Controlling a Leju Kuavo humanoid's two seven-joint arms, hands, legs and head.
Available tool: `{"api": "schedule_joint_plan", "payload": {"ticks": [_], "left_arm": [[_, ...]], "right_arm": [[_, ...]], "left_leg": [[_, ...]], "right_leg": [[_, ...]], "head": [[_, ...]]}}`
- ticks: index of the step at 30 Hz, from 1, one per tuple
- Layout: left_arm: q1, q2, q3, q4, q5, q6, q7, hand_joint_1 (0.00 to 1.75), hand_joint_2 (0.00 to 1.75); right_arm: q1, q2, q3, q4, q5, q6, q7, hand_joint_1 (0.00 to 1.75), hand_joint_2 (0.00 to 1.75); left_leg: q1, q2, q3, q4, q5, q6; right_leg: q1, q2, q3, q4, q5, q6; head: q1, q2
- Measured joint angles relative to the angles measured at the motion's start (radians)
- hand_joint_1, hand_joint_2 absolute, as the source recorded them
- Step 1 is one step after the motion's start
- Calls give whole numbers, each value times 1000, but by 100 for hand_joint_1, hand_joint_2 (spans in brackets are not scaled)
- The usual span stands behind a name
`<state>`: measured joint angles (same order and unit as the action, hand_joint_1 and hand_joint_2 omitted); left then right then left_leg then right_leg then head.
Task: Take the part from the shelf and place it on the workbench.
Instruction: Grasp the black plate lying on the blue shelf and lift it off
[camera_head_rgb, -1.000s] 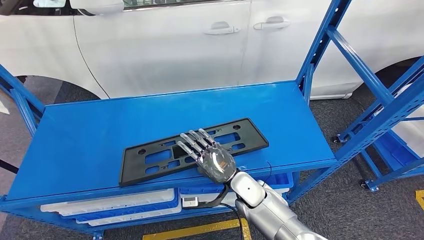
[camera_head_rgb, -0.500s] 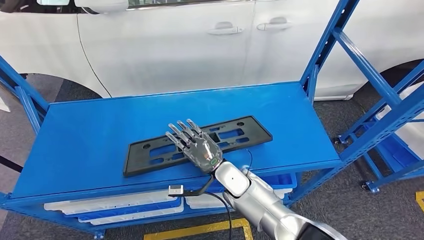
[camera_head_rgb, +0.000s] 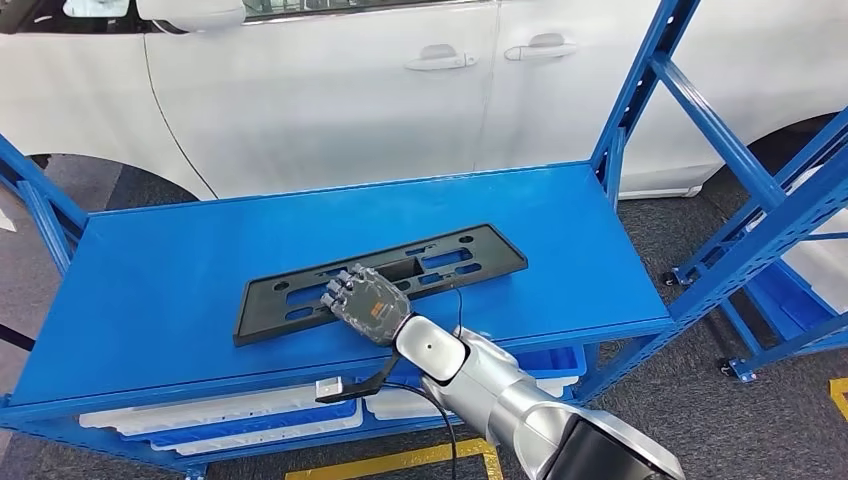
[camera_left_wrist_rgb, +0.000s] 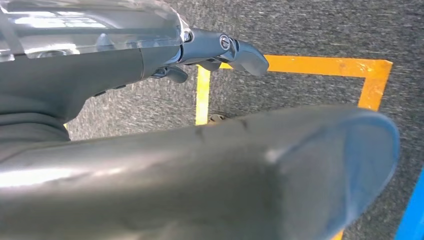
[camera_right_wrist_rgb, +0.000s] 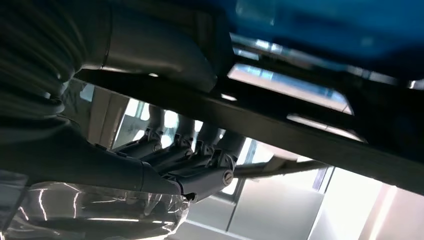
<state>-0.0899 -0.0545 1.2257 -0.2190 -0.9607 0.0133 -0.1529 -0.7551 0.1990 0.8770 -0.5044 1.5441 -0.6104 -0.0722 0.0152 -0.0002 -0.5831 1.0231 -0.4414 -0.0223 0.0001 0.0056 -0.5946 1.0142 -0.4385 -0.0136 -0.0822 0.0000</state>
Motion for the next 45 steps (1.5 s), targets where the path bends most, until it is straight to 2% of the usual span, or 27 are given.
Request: {"api": "schedule_joint_plan", "payload": {"ticks": [3, 5, 8, 9, 10, 11, 13, 15, 17, 19, 21, 23, 24, 25, 26, 28, 30, 33, 35, 36, 38, 39, 40, 41, 42, 44, 45], "left_arm": [[2, 0, 0, 0, -1, -5, -2, 0, 0], [1, 0, 0, 0, -1, -8, -5, 0, 0], [0, 0, 0, 0, -1, -10, -13, 0, 0], [1, 0, 0, 0, -1, -11, -16, 0, 0], [1, 0, 0, 0, -1, -11, -18, 0, 0], [1, 0, 0, 0, -1, -12, -21, 0, 0], [1, -1, 0, 0, -1, -14, -29, 0, 0], [0, -2, 0, 0, -1, -23, -48, 0, 0], [0, -2, 0, 0, -2, -39, -90, 0, 87], [0, 0, -1, 0, -1, -49, -139, 0, 175], [0, 2, -1, 0, -1, -51, -168, 0, 175], [1, 2, -1, 0, -3, -47, -177, 0, 175], [2, 2, -1, 0, -5, -44, -178, 0, 175], [3, 2, -1, 0, -8, -43, -179, 0, 175], [4, 3, -1, 0, -11, -42, -181, 0, 175], [4, 4, -2, 0, -16, -44, -192, 0, 175], [3, 5, -3, 0, -19, -46, -202, 0, 175], [3, 6, -3, 0, -21, -45, -206, 0, 175], [3, 6, -3, 0, -20, -44, -208, 0, 175], [2, 6, -3, 0, -19, -44, -210, 0, 175], [2, 7, -3, 0, -19, -48, -219, 0, 175], [2, 7, -3, 0, -19, -50, -224, 0, 175], [1, 7, -3, 0, -19, -52, -229, 0, 175], [0, 8, -3, 0, -20, -54, -233, 0, 175], [-1, 8, -3, 0, -20, -56, -235, 0, 175], [-5, 7, -4, 0, -21, -59, -236, 0, 175], [-8, 6, -4, 0, -22, -60, -236, 0, 175]], "right_arm": [[-12, 0, 0, 7, -8, 0, 4, 175, 175], [-21, 0, 0, 10, -8, 0, 4, 175, 175], [-24, -1, 0, 16, -8, 0, 4, 175, 175], [-23, -1, 0, 19, -8, 1, 5, 175, 175], [-23, -2, 0, 21, -8, 1, 5, 175, 175], [-24, -2, 0, 22, -8, 2, 5, 175, 175], [-28, -2, 0, 23, -8, 2, 5, 175, 175], [-31, -1, 0, 23, -8, 2, 5, 175, 175], [-31, 0, -1, 24, -9, 2, 5, 175, 175], [-32, 1, -4, 24, -14, 1, 3, 175, 175], [-33, 2, -10, 24, -21, 0, -2, 175, 175], [-32, 2, -18, 24, -36, -8, -10, 175, 175], [-31, 2, -24, 24, -49, -17, -18, 175, 175], [-29, 2, -33, 24, -73, -28, -32, 175, 175], [-28, 2, -44, 21, -106, -41, -53, 175, 175], [-21, 0, -79, -3, -211, -56, -126, 175, 175], [-6, -8, -126, -60, -363, -56, -232, 175, 175], [27, -29, -207, -199, -608, -19, -378, 175, 175], [51, -49, -255, -320, -782, 29, -452, 175, 175], [62, -61, -276, -382, -864, 55, -483, 175, 175], [88, -87, -317, -514, -1016, 112, -525, 175, 175], [104, -101, -338, -584, -1084, 142, -538, 175, 175], [121, -116, -359, -655, -1148, 172, -547, 175, 175], [137, -130, -378, -723, -1198, 197, -552, 175, 175], [150, -142, -395, -788, -1234, 218, -555, 175, 175], [166, -162, -421, -894, -1274, 245, -561, 175, 175], [172, -168, -429, -936, -1290, 257, -566, 175, 175]], "left_leg": [[-3, 0, 4, -10, 1, 20], [-1, 2, 7, -16, 5, 33], [-3, 5, 5, -17, 7, 44], [-4, 5, 4, -17, 7, 44], [-5, 5, 4, -17, 7, 45], [-6, 5, 5, -17, 7, 44], [-8, 3, 8, -16, 7, 43], [-11, 2, 7, -15, 7, 37], [-11, 1, 6, -16, 8, 26], [-10, 1, 4, -11, 2, 16], [-10, 1, -24, 53, -40, 8], [-5, 1, -85, 187, -105, -1], [-3, 1, -112, 244, -124, -5], [0, 1, -124, 268, -124, -8], [2, 1, -117, 252, -105, -11], [9, 2, -54, 121, -37, -14], [9, -1, -3, 13, -2, -9], [5, -4, 1, -4, -2, 11], [6, -4, 0, -8, 2, 25], [7, -4, 1, -9, 3, 31], [6, -4, -1, -9, 3, 39], [4, -4, -1, -9, 2, 40], [3, -5, 0, -9, 1, 42], [1, -6, 2, -9, 0, 42], [0, -7, 4, -9, -1, 42], [-5, -7, 9, -8, -5, 39], [-7, -7, 9, -8, -7, 36]], "right_leg": [[-1, 1, 0, 1, 0, 15], [-4, 0, -15, 40, -29, 27], [-6, -1, -102, 226, -121, 37], [-7, -1, -125, 275, -136, 37], [-7, -1, -132, 290, -132, 37], [-6, -1, -117, 263, -109, 34], [-3, -1, -44, 123, -45, 21], [3, -3, 9, 16, -12, 9], [8, -4, 15, -3, -9, 2], [2, -5, 19, -13, -2, -6], [-6, -8, 24, -25, 4, -15], [-5, -8, 23, -25, 5, -18], [-5, -8, 21, -24, 5, -17], [-5, -8, 20, -22, 4, -17], [-6, -8, 20, -20, 3, -15], [-8, -6, 20, -13, -2, -8], [-5, -4, 14, -3, -7, 2], [-2, -2, 7, 1, -6, 17], [-5, -2, -4, 25, -26, 29], [-7, -3, -21, 63, -51, 33], [-7, -3, -85, 196, -117, 39], [-7, -3, -117, 259, -139, 39], [-7, -3, -138, 297, -144, 39], [-7, -3, -138, 291, -126, 36], [-6, -3, -119, 245, -92, 31], [-1, -4, -53, 99, -19, 17], [2, -5, -30, 45, 0, 12]], "head": [[0, 0], [0, 0], [0, 0], [0, 0], [0, 0], [0, 0], [0, 0], [0, 0], [0, 0], [0, 0], [0, 0], [0, 0], [0, 0], [0, 0], [0, 0], [0, 0], [0, 0], [0, 0], [0, 0], [0, 0], [0, 0], [0, 0], [0, 0], [0, 0], [0, 0], [0, 0], [0, 0]]}}
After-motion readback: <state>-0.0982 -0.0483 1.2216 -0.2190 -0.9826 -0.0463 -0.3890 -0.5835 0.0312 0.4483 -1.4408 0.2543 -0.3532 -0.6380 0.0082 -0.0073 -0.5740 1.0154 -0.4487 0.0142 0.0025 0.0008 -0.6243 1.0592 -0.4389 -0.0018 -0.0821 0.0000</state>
